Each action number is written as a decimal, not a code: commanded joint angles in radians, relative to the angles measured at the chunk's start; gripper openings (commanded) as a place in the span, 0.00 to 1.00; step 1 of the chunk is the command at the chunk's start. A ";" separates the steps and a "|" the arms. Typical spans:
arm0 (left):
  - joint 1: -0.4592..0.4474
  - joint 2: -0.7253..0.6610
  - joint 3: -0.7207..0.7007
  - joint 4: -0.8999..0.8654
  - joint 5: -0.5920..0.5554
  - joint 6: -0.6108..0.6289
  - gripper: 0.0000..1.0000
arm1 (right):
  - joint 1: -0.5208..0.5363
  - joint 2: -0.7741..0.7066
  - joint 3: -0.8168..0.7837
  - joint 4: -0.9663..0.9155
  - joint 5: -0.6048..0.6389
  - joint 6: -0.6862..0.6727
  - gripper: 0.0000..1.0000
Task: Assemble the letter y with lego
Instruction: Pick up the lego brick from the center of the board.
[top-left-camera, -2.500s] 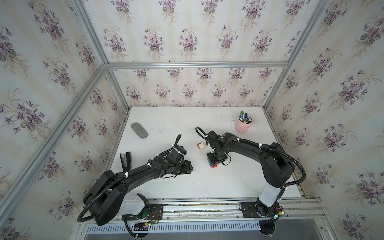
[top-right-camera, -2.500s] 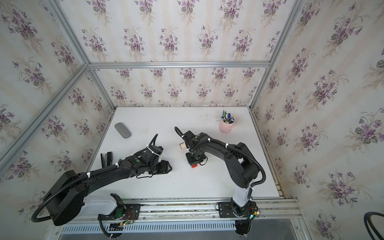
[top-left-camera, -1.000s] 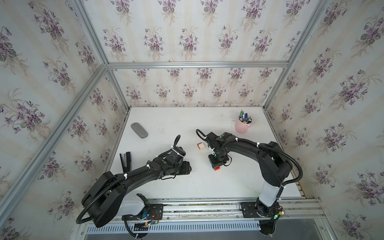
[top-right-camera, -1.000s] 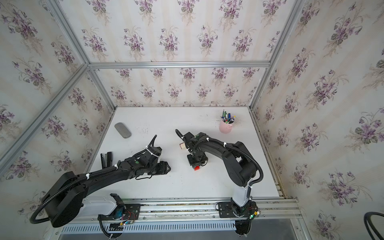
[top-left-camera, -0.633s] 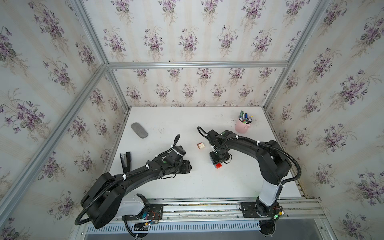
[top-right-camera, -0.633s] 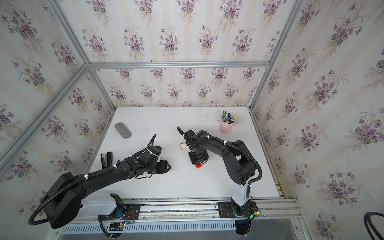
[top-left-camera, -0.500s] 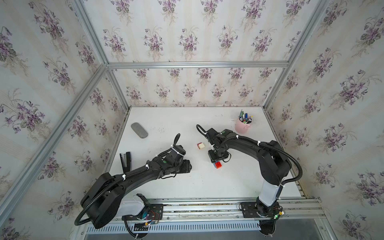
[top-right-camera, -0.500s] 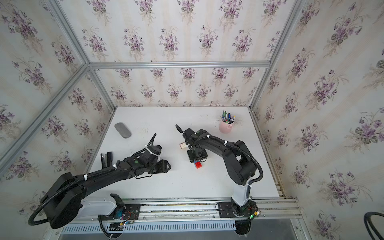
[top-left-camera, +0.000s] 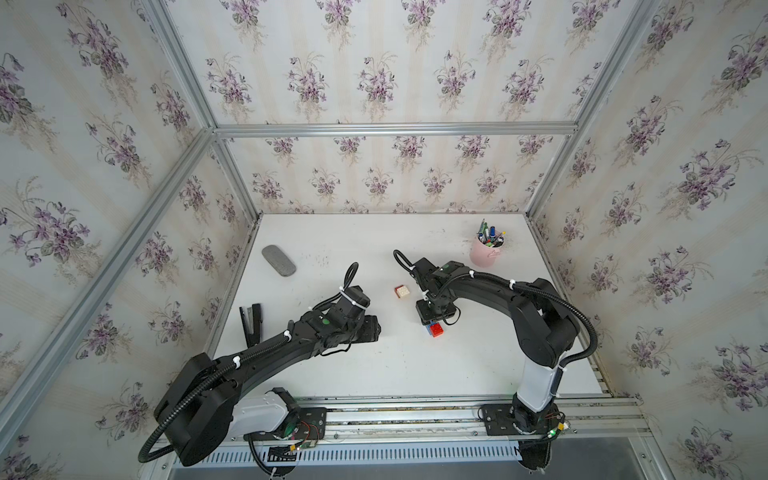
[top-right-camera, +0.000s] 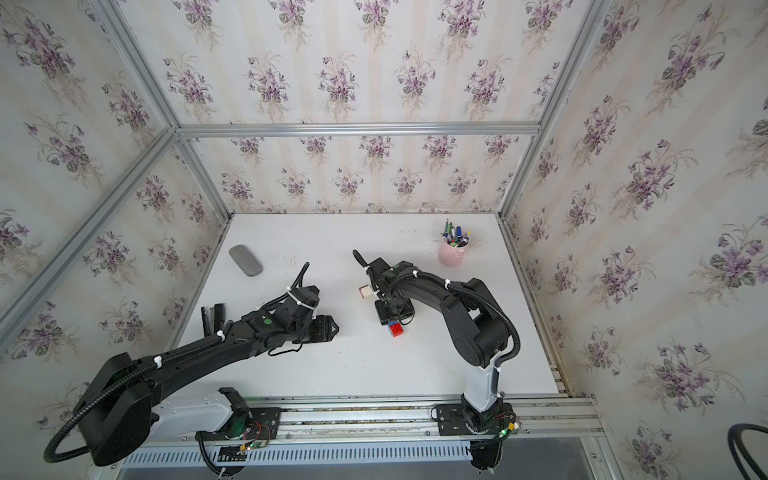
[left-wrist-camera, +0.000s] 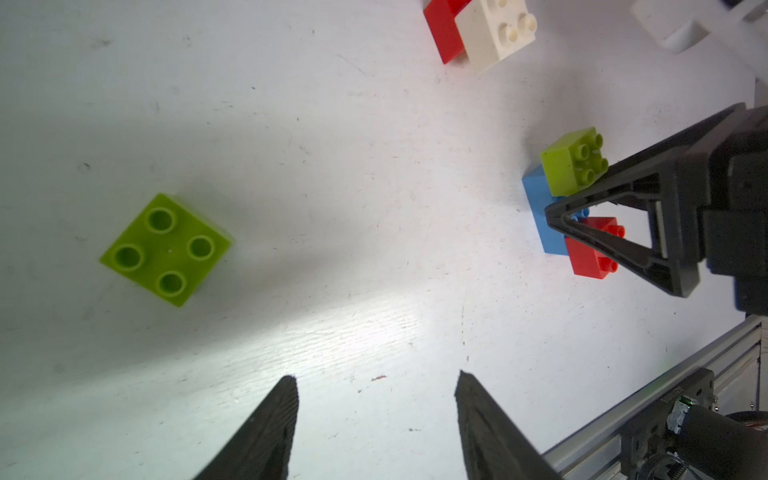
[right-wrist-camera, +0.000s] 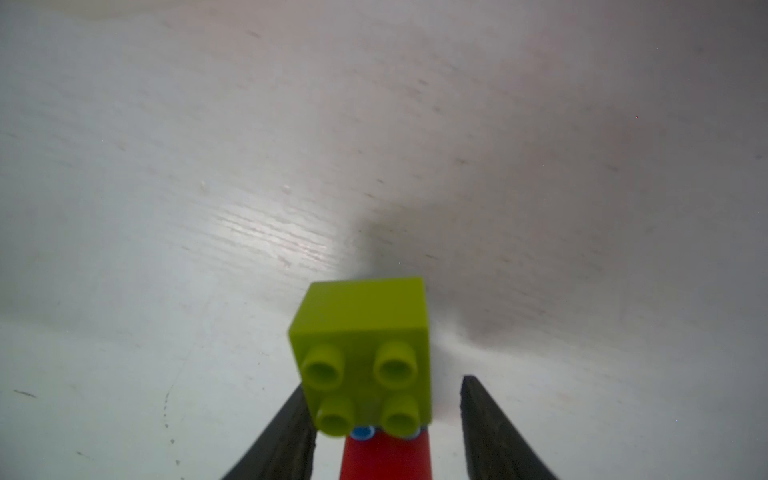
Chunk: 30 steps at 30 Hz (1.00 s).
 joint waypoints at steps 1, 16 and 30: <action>0.003 -0.004 0.008 -0.024 -0.023 0.003 0.63 | -0.001 0.007 -0.013 0.027 -0.019 0.004 0.50; 0.077 -0.025 0.054 -0.202 -0.182 -0.054 0.65 | -0.004 -0.049 0.028 0.001 0.005 -0.010 0.32; 0.092 0.268 0.239 -0.298 -0.274 -0.237 0.74 | -0.007 -0.106 -0.033 0.068 -0.041 0.021 0.33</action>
